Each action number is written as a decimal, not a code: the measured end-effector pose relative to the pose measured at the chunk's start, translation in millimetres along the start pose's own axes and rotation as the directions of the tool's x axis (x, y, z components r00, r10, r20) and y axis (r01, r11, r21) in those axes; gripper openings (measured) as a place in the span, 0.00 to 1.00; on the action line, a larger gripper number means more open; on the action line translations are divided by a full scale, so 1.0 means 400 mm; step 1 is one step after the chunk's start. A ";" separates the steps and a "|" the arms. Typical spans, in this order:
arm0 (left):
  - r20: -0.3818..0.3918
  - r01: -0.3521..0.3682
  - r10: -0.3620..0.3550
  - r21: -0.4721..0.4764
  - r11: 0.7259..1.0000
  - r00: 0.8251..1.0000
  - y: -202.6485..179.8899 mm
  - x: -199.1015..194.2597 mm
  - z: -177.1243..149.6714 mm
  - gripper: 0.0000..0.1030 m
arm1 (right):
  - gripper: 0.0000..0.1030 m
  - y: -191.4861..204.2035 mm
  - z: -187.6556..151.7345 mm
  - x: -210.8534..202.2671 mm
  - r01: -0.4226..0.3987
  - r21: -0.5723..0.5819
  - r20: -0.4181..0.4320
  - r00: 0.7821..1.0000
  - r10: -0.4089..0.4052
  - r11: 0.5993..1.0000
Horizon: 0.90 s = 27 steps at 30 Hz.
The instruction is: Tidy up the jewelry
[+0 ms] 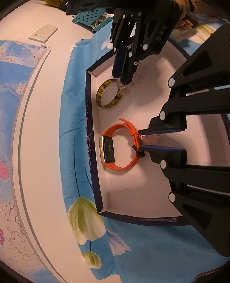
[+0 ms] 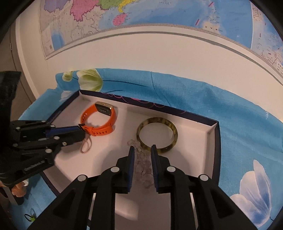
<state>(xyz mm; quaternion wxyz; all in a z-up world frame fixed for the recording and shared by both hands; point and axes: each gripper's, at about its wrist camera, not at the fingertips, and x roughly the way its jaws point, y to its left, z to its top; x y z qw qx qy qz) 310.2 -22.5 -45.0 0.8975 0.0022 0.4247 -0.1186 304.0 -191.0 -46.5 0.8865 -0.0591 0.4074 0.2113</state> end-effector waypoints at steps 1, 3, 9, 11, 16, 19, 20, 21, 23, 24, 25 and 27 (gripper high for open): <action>-0.002 0.000 0.000 0.001 1.000 1.000 0.000 0.001 0.000 0.18 | 0.23 -0.001 0.000 -0.005 -0.001 0.005 0.008 1.000 0.001 1.000; 0.004 -0.009 0.009 0.006 1.000 1.000 -0.002 0.000 -0.001 0.30 | 0.26 -0.009 0.001 -0.017 -0.016 0.024 0.019 1.000 0.016 1.000; 0.047 -0.009 0.010 -0.004 1.000 0.999 0.007 -0.036 -0.005 0.46 | 0.36 -0.028 -0.007 -0.088 -0.067 0.080 0.073 0.995 0.062 0.995; 0.072 -0.019 0.019 -0.010 1.000 0.997 0.011 -0.062 -0.008 0.55 | 0.36 -0.030 -0.018 -0.117 -0.084 0.087 0.090 0.993 0.076 0.993; 0.145 -0.017 0.018 -0.006 1.000 0.989 0.017 -0.155 -0.031 0.57 | 0.36 -0.021 -0.054 -0.176 -0.115 0.082 0.101 0.989 0.107 0.990; 0.179 -0.013 0.012 0.003 1.000 0.984 0.015 -0.212 -0.057 0.59 | 0.36 -0.002 -0.083 -0.204 -0.133 0.061 0.098 0.987 0.126 0.989; 0.188 -0.008 0.006 0.008 1.000 0.982 0.014 -0.229 -0.067 0.59 | 0.36 0.006 -0.096 -0.215 -0.141 0.052 0.096 0.986 0.136 0.989; 0.198 -0.003 0.000 0.014 1.000 0.980 0.012 -0.251 -0.083 0.60 | 0.36 0.013 -0.109 -0.226 -0.147 0.041 0.093 0.985 0.143 0.988; 0.211 -0.004 -0.001 0.023 1.000 0.978 0.010 -0.281 -0.112 0.60 | 0.36 0.035 -0.141 -0.246 -0.154 0.012 0.079 0.985 0.153 0.988; 0.214 0.003 -0.009 0.029 1.000 0.977 0.008 -0.299 -0.132 0.61 | 0.36 0.045 -0.156 -0.254 -0.153 -0.001 0.072 0.986 0.153 0.988; 0.213 0.006 -0.013 0.033 0.999 0.977 0.006 -0.306 -0.145 0.61 | 0.36 0.056 -0.176 -0.264 -0.154 -0.017 0.063 0.986 0.155 0.988; 0.206 0.013 -0.021 0.041 0.999 0.978 0.002 -0.322 -0.178 0.61 | 0.36 0.068 -0.209 -0.279 -0.158 -0.033 0.050 0.986 0.159 0.987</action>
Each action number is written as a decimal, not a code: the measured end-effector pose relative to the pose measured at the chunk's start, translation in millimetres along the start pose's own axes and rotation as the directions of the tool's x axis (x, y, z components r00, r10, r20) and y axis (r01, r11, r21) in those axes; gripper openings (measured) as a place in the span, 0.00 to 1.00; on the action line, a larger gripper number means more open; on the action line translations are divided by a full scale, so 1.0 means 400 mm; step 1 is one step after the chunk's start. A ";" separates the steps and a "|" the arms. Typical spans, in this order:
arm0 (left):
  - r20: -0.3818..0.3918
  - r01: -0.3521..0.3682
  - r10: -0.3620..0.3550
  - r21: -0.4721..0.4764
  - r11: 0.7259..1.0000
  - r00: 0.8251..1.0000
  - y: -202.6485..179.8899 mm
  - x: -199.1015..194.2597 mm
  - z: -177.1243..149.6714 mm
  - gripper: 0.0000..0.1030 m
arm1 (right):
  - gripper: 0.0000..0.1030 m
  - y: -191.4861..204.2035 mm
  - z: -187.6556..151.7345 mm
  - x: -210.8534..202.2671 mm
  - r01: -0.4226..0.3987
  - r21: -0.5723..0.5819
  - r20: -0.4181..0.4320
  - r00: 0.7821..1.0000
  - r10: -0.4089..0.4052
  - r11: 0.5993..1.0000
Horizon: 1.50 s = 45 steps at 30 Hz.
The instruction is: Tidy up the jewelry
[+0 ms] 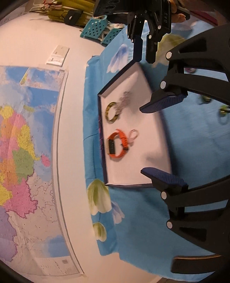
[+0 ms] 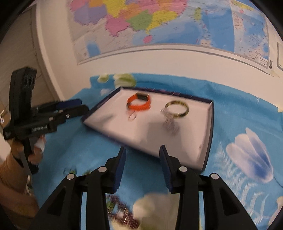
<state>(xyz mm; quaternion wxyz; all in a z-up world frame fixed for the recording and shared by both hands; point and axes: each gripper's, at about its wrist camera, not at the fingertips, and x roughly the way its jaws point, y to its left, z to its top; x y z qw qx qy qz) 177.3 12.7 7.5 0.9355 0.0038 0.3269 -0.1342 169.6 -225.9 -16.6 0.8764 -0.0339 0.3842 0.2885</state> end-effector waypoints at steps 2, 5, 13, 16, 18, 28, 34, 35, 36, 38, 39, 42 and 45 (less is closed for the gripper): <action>-0.012 0.008 -0.008 0.011 1.000 1.000 -0.005 -0.015 -0.029 0.61 | 0.36 0.013 -0.034 -0.013 -0.002 -0.008 -0.016 1.000 0.001 1.000; -0.028 0.027 -0.026 0.011 1.000 0.999 -0.012 -0.032 -0.067 0.61 | 0.35 0.027 -0.081 -0.029 0.007 -0.014 -0.043 0.999 -0.008 1.000; -0.051 0.046 -0.046 0.003 0.999 0.998 -0.028 -0.055 -0.125 0.61 | 0.23 0.044 -0.158 -0.037 0.001 -0.009 -0.093 0.996 -0.002 1.000; -0.050 0.057 -0.057 -0.002 0.998 0.997 -0.034 -0.062 -0.135 0.61 | 0.19 0.061 -0.161 -0.025 -0.003 -0.030 -0.106 0.994 0.000 1.000; -0.052 0.062 -0.062 -0.004 0.998 0.997 -0.038 -0.065 -0.140 0.61 | 0.19 0.067 -0.161 -0.012 0.009 -0.037 -0.117 0.993 -0.013 0.999; -0.062 0.068 -0.069 -0.018 0.997 0.996 -0.037 -0.067 -0.153 0.62 | 0.01 0.044 -0.141 -0.015 0.027 0.003 -0.084 0.996 -0.027 1.000; -0.073 0.074 -0.076 -0.024 0.997 0.994 -0.040 -0.061 -0.162 0.62 | 0.13 0.012 -0.128 0.000 0.019 0.058 -0.075 0.997 -0.014 0.998; -0.074 0.074 -0.075 -0.023 0.997 0.994 -0.039 -0.061 -0.163 0.62 | 0.15 0.022 -0.128 -0.006 0.009 0.044 -0.066 0.998 -0.006 0.999; -0.075 0.074 -0.075 -0.024 0.997 0.994 -0.038 -0.061 -0.164 0.62 | 0.15 0.034 -0.128 -0.012 -0.001 0.023 -0.060 0.998 0.002 1.000; -0.078 0.076 -0.078 -0.029 0.997 0.994 -0.036 -0.060 -0.164 0.62 | 0.15 0.063 -0.128 -0.017 -0.032 -0.019 -0.066 0.997 0.031 0.999; -0.079 0.077 -0.079 -0.031 0.997 0.994 -0.035 -0.059 -0.164 0.62 | 0.15 0.079 -0.130 -0.014 -0.044 -0.041 -0.079 0.996 0.041 0.998; -0.080 0.082 -0.084 -0.036 0.996 0.993 -0.036 -0.055 -0.165 0.62 | 0.15 0.099 -0.134 0.008 -0.035 -0.075 -0.110 0.994 0.027 0.997; -0.084 0.083 -0.086 -0.035 0.996 0.993 -0.039 -0.052 -0.167 0.62 | 0.04 0.098 -0.141 0.027 -0.035 -0.073 -0.137 0.990 0.025 0.997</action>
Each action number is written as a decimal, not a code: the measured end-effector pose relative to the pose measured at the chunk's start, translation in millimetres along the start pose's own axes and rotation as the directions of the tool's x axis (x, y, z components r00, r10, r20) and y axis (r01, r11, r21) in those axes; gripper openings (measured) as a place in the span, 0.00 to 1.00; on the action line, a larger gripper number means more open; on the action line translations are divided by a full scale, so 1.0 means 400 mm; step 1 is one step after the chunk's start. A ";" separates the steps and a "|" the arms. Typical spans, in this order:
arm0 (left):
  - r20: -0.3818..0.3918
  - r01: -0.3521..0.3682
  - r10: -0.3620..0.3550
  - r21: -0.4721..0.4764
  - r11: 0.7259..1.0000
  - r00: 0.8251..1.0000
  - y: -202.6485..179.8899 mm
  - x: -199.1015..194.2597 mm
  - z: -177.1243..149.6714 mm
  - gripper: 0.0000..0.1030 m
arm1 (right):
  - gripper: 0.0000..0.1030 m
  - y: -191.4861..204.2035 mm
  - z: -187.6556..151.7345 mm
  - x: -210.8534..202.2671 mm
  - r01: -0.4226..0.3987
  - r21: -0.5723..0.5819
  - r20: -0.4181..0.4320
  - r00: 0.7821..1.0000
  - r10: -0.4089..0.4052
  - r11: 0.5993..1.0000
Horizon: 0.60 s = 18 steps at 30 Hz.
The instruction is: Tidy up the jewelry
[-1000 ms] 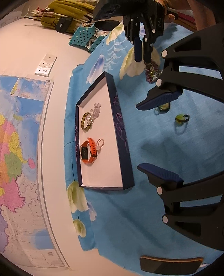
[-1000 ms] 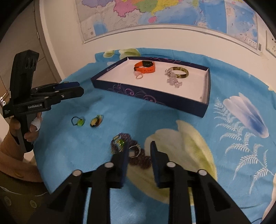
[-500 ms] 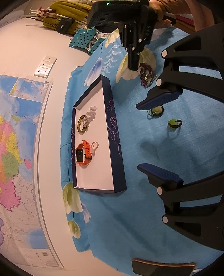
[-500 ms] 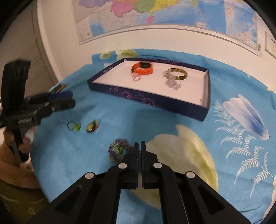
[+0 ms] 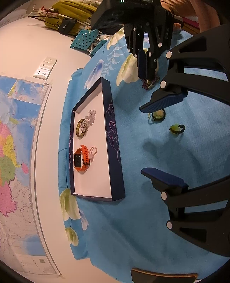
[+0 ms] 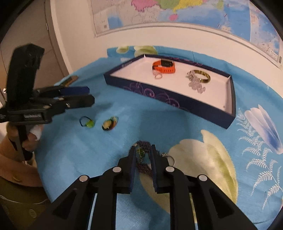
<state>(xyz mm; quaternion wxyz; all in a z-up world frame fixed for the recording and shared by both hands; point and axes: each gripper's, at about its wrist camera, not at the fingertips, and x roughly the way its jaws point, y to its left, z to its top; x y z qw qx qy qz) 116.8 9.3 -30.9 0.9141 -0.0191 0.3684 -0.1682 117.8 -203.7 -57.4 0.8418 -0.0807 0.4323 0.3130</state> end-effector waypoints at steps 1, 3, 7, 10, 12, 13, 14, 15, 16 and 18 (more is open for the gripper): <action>-0.001 -0.003 0.003 0.000 1.000 1.000 0.000 0.001 -0.001 0.62 | 0.05 -0.002 0.000 0.000 -0.003 0.006 0.001 1.000 0.003 1.000; -0.003 -0.005 0.005 -0.002 1.000 1.000 0.001 0.002 -0.001 0.62 | 0.05 -0.003 0.004 -0.012 -0.005 0.006 0.024 1.000 0.005 1.000; -0.005 -0.005 0.005 -0.007 1.000 1.000 0.002 0.004 -0.001 0.62 | 0.05 -0.036 0.031 -0.021 -0.006 0.061 0.073 0.997 0.002 0.998; -0.008 -0.004 0.004 -0.006 1.000 1.000 -0.001 0.007 -0.002 0.62 | 0.05 -0.061 0.045 0.005 0.004 0.097 0.066 0.998 -0.010 0.995; -0.011 -0.004 0.004 -0.006 1.000 1.000 -0.002 0.007 -0.004 0.62 | 0.07 -0.064 0.048 0.017 0.019 0.096 0.060 0.998 -0.025 0.995; -0.012 -0.005 0.005 -0.007 1.000 1.000 -0.001 0.007 -0.004 0.62 | 0.07 -0.066 0.049 0.018 0.034 0.100 0.057 0.998 -0.040 0.994; -0.013 -0.006 0.006 -0.009 1.000 1.000 0.001 0.007 -0.004 0.62 | 0.09 -0.070 0.049 0.015 0.041 0.108 0.063 0.997 -0.048 0.993; -0.013 -0.006 0.006 -0.011 1.000 1.000 0.003 0.007 -0.005 0.62 | 0.12 -0.075 0.048 0.010 0.042 0.115 0.071 0.996 -0.051 0.992; -0.013 -0.006 0.006 -0.014 1.000 1.000 0.005 0.007 -0.004 0.62 | 0.13 -0.082 0.046 0.001 0.057 0.126 0.081 0.994 -0.068 0.990; -0.012 -0.004 0.003 -0.019 1.000 1.000 0.008 0.008 -0.003 0.62 | 0.16 -0.099 0.039 -0.016 0.054 0.150 0.088 0.994 -0.067 0.987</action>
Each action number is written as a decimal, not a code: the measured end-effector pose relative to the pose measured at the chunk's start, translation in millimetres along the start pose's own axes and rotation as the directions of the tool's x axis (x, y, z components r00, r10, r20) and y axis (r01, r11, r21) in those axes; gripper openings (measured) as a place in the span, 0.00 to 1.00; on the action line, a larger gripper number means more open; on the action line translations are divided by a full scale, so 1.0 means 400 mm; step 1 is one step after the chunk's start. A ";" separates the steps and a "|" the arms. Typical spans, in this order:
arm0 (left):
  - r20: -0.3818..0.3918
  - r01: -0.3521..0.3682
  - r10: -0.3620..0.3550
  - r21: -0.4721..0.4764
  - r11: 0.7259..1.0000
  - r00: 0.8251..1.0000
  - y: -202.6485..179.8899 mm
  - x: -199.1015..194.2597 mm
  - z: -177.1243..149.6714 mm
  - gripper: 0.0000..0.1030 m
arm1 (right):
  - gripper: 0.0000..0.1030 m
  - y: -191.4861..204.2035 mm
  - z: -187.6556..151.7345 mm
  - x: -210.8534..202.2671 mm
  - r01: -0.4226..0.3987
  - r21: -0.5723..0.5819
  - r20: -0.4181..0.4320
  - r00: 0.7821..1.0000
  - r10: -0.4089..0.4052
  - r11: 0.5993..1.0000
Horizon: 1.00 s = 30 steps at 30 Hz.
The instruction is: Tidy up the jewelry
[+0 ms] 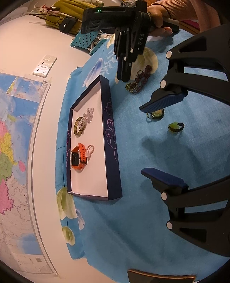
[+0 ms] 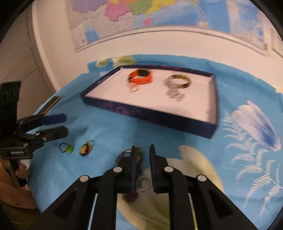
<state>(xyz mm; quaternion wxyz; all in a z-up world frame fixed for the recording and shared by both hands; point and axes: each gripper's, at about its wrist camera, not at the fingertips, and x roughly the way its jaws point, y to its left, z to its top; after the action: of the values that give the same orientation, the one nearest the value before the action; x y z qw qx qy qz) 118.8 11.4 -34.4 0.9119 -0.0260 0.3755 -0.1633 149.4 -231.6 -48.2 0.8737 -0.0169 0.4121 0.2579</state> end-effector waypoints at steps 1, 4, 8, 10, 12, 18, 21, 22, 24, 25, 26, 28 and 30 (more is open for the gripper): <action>0.000 0.000 0.000 0.000 1.000 1.000 0.001 0.000 0.001 0.62 | 0.16 -0.005 -0.002 -0.005 -0.010 0.007 0.000 1.000 0.010 1.000; 0.001 0.002 -0.002 0.002 1.000 1.000 0.000 0.002 0.002 0.63 | 0.17 0.008 -0.016 -0.024 -0.029 -0.018 -0.011 1.000 0.029 0.999; -0.004 0.006 -0.006 -0.002 1.000 1.000 0.003 0.008 0.002 0.63 | 0.17 0.062 -0.036 -0.024 -0.042 -0.106 -0.054 0.998 0.036 0.993; -0.007 0.007 -0.007 -0.002 1.000 1.000 0.002 0.010 0.002 0.63 | 0.22 0.084 -0.045 -0.008 -0.008 -0.148 -0.077 0.997 -0.003 0.989; -0.008 0.007 -0.007 -0.002 1.000 1.000 0.002 0.011 -0.001 0.63 | 0.26 0.089 -0.050 0.006 -0.004 -0.156 -0.080 0.997 -0.009 0.988; -0.004 0.012 -0.012 0.006 1.000 1.000 0.001 0.001 -0.006 0.63 | 0.00 0.105 -0.044 0.021 -0.005 -0.165 -0.086 0.996 -0.010 0.986; -0.002 0.023 -0.023 0.028 0.999 1.000 -0.007 -0.008 -0.014 0.63 | 0.00 0.106 -0.046 0.004 -0.044 -0.143 -0.080 0.996 0.032 0.989; -0.002 0.030 -0.030 0.035 0.999 1.000 -0.010 -0.011 -0.017 0.63 | 0.00 0.102 -0.045 -0.005 -0.068 -0.126 -0.073 0.996 0.059 0.990; -0.002 0.042 -0.042 0.059 0.997 0.999 -0.020 -0.020 -0.025 0.63 | 0.00 0.090 -0.039 -0.033 -0.130 -0.078 -0.040 0.991 0.127 0.988; -0.004 0.046 -0.046 0.069 0.997 0.999 -0.024 -0.022 -0.029 0.63 | 0.00 0.086 -0.036 -0.043 -0.148 -0.065 -0.028 0.989 0.146 0.987; -0.009 0.054 -0.053 0.083 0.995 0.999 -0.031 -0.024 -0.033 0.63 | 0.00 0.085 -0.033 -0.056 -0.165 -0.057 -0.013 0.986 0.164 0.985; -0.017 0.061 -0.060 0.107 0.992 0.998 -0.040 -0.026 -0.041 0.63 | 0.00 0.088 -0.026 -0.077 -0.200 -0.048 0.013 0.980 0.200 0.979; -0.030 0.067 -0.063 0.130 0.989 0.998 -0.050 -0.023 -0.048 0.62 | 0.01 0.098 -0.021 -0.077 -0.218 -0.056 0.008 0.976 0.219 0.974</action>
<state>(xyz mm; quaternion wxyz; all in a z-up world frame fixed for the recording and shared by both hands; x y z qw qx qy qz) 93.7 -3.0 -38.5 0.9009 0.0237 0.3750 -0.2175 108.9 -213.0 -23.8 0.8421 0.0062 0.3982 0.3637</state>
